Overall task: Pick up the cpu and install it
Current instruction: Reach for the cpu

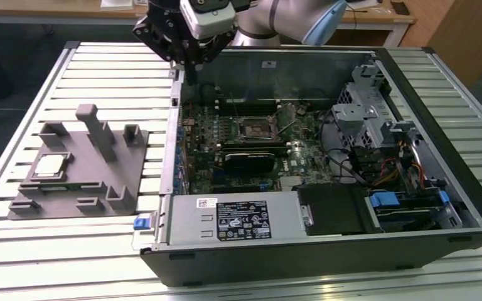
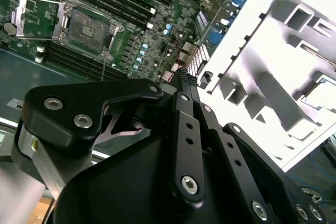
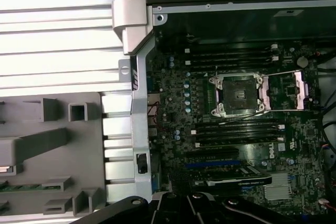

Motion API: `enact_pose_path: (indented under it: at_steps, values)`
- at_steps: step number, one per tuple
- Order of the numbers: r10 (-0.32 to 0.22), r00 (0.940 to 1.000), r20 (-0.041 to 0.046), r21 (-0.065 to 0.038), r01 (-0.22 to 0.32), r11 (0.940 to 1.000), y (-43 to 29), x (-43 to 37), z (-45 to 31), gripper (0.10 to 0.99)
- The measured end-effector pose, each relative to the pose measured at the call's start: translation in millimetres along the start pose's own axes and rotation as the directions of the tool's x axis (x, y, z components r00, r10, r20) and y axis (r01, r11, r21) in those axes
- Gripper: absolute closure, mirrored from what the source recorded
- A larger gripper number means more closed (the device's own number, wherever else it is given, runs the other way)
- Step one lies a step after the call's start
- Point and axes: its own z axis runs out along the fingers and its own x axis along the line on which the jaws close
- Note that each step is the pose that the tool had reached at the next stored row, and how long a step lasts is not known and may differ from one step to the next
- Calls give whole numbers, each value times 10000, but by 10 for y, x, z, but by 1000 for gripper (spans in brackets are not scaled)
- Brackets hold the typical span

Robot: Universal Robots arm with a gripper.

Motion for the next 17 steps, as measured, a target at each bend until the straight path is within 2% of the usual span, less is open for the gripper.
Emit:
enact_pose_path:
  at_steps: [17]
  values:
    - [-1, 10000, -2, 1, 1, 10000, -5, 55, 9, 980]
